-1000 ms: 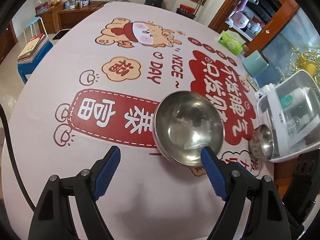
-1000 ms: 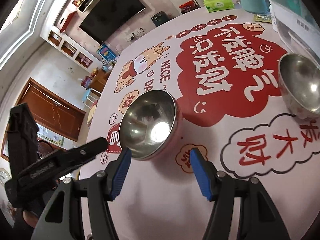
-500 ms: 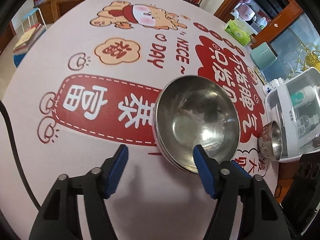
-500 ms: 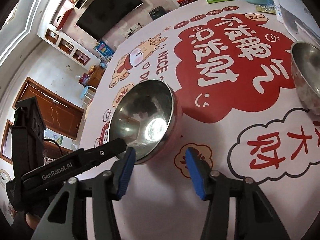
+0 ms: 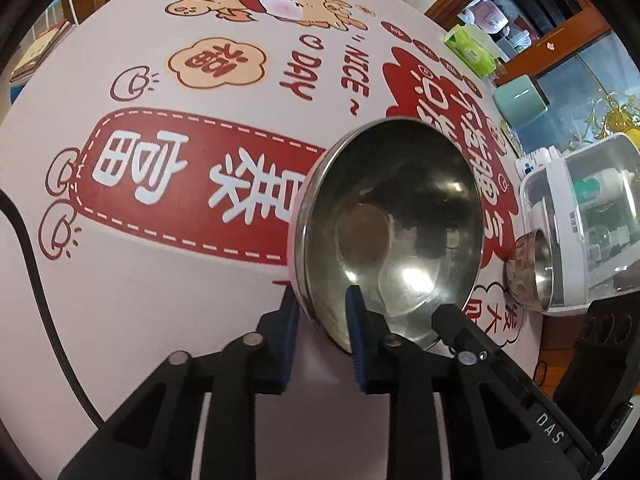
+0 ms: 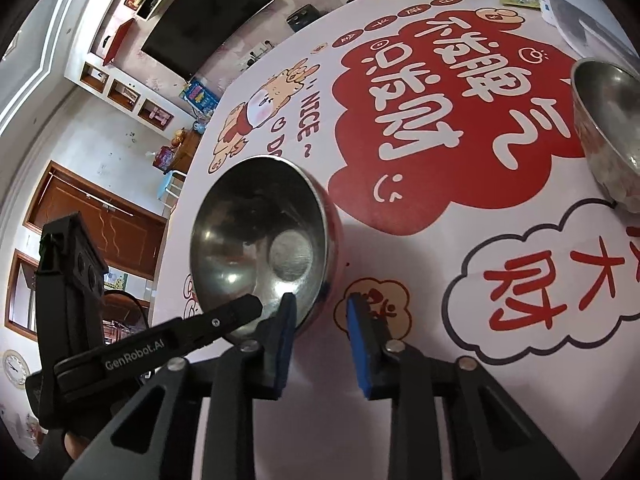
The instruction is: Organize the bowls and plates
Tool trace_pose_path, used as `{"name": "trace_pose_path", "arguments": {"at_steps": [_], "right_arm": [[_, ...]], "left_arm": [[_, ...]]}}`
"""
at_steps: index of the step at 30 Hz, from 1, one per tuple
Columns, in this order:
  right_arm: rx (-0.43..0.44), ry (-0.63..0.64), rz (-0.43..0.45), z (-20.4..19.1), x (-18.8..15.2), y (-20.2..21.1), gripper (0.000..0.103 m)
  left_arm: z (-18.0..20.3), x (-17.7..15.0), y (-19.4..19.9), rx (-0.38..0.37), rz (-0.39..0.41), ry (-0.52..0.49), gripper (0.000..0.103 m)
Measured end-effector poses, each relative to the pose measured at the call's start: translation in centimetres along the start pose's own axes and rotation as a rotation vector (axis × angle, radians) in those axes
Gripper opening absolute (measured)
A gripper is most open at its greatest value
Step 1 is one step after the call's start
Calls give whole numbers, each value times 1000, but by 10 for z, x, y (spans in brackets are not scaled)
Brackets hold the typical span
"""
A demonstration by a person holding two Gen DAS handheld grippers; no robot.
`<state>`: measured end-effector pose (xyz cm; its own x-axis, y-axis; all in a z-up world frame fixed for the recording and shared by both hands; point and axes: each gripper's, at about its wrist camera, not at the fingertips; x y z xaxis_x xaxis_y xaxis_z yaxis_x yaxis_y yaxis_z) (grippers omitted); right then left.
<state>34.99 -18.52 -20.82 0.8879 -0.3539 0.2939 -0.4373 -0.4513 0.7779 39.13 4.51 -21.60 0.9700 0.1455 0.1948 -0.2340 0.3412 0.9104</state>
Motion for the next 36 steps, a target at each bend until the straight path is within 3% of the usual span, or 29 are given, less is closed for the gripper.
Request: {"name": "trace_pose_path", "arguments": {"at_steps": [3,18,36], "right_arm": [[-8,-7,-9,0,-1,0,14],[-7,3,-42,-6,-22,24,12],[8,86,-32,-42,-67,71,12]], "left_arm": [[2,-4,0,6,0,-11,19],[-3,-40,13,8,-37,-19,18],[-14,-96,79,-11,15,-34,19]]}}
Point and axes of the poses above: each gripper's, at about its wrist camera, not at the fingertips, and y roughly against the way its jaws point, z to its right, x to its top
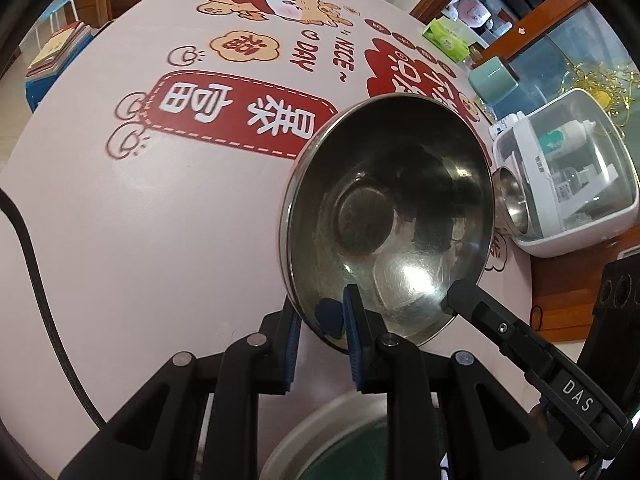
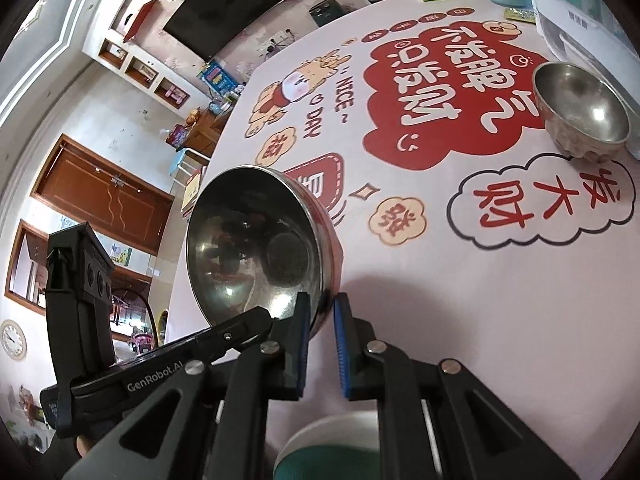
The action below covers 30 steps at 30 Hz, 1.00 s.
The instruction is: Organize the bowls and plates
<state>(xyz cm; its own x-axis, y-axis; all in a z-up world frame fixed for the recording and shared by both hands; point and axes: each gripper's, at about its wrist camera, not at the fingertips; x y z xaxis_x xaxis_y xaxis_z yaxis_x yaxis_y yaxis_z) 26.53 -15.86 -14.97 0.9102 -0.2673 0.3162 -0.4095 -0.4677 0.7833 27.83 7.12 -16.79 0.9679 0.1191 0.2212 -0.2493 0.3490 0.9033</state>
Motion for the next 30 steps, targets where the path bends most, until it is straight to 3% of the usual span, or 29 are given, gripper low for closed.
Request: {"name": "trace_pose_path", "arguments": {"at_steps": [18,30], "right_arm": [[9,150,-24,-51,-58,29,12],[-15,257,-38,-81,-89,41,11]], "left_arm": [[-32,-73,60,-27,63,67,19],[-56,-111,85,-40,39,69,20]]}}
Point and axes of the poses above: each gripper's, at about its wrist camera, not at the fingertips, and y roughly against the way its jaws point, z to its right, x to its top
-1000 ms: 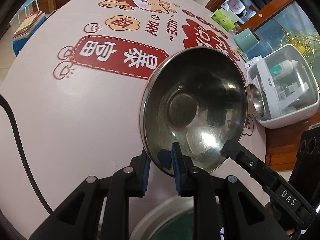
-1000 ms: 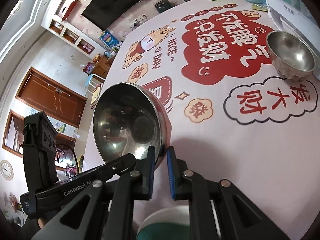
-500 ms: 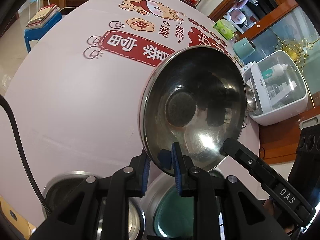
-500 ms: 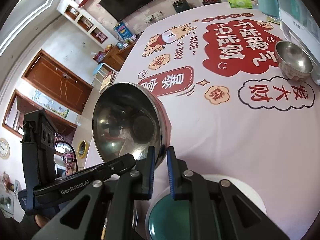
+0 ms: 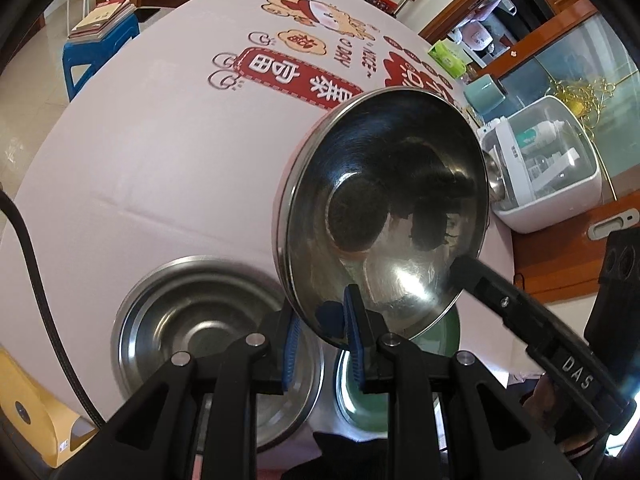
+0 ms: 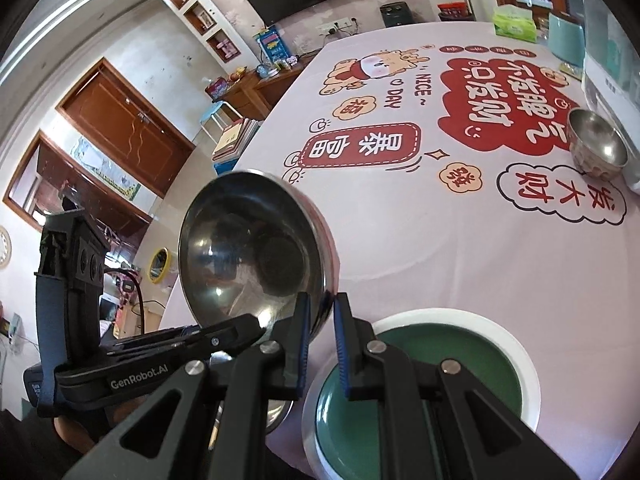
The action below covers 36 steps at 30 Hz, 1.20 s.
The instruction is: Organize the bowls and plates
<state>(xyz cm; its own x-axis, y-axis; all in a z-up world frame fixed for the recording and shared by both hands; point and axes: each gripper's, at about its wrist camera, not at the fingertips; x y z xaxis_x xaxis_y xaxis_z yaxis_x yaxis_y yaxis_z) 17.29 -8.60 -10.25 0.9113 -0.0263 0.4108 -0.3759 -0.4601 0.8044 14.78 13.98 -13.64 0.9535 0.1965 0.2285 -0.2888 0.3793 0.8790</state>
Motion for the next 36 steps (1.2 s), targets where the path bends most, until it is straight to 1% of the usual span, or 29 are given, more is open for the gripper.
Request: {"name": "trace_pose_path", "arguments": {"at_steps": [9,19,27,29,32,34,36], "right_arm": [[-14,-30,-17,-17,-22,-1,11],[-38,-61,-33,-47,-51,-5,12],[-62,-111,-48,-56,-74,-9,12],[-67,-124,-52,-56,-78,-9,12],[-70,-148,-50,-56,-82,-9,12],[-76,-151,-39,-59,-83,-8,12],[-81,-150,-32,-63,-84,-7,12]], "left_arm": [[-23,-20,11,-4,-73,-25,20],[-51,-41,25,5,-135,-36,20],[-68,-54,27,13,-179,-56,20],[-71,-56,27,14,-188,-59,21],[-74,-57,26,21,-192,-66,26],[-73,-56,27,30,-179,-75,34],[-74,-54,30,39,-164,-86,37]]}}
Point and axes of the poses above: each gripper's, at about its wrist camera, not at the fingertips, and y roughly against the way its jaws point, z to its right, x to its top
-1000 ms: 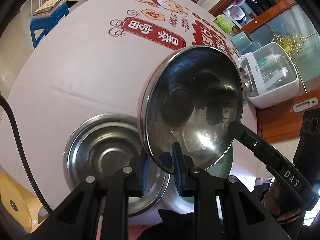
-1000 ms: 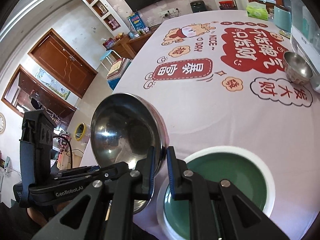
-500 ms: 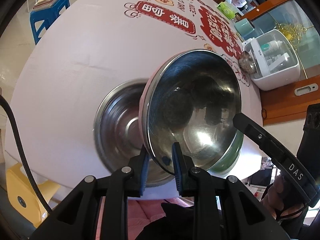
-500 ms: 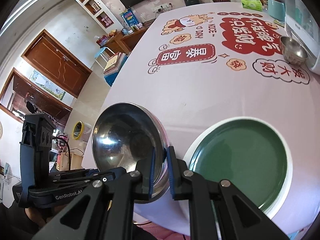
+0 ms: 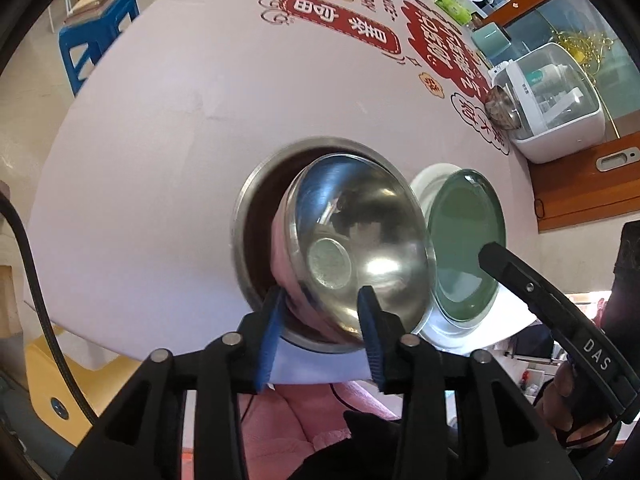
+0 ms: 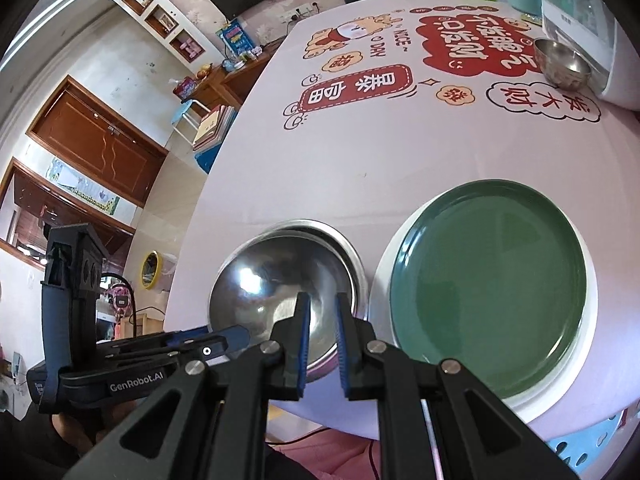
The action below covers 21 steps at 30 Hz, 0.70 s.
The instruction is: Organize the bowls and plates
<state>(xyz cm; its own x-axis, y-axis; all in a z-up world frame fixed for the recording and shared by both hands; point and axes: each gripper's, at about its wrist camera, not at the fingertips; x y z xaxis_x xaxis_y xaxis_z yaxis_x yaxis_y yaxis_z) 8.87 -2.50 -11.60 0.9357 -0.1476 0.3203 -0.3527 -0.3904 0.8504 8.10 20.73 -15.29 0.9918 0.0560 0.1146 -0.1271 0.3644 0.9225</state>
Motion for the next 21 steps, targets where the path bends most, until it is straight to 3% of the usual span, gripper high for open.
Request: {"name": "trace_pose_path", "arguments": {"at_steps": [8,10,21], "right_arm": [[-21,-17,16,-4,-5,1,12],[-26,-25,18,-5,-8,0,12],[-80,-94,50,-4,-37,4,12]], "left_arm": [[-3,4,9,-22,27,-37,40],[-1,3,13,-36,45,-61,47],[10,-6,17,-73,56,-200,57]]}}
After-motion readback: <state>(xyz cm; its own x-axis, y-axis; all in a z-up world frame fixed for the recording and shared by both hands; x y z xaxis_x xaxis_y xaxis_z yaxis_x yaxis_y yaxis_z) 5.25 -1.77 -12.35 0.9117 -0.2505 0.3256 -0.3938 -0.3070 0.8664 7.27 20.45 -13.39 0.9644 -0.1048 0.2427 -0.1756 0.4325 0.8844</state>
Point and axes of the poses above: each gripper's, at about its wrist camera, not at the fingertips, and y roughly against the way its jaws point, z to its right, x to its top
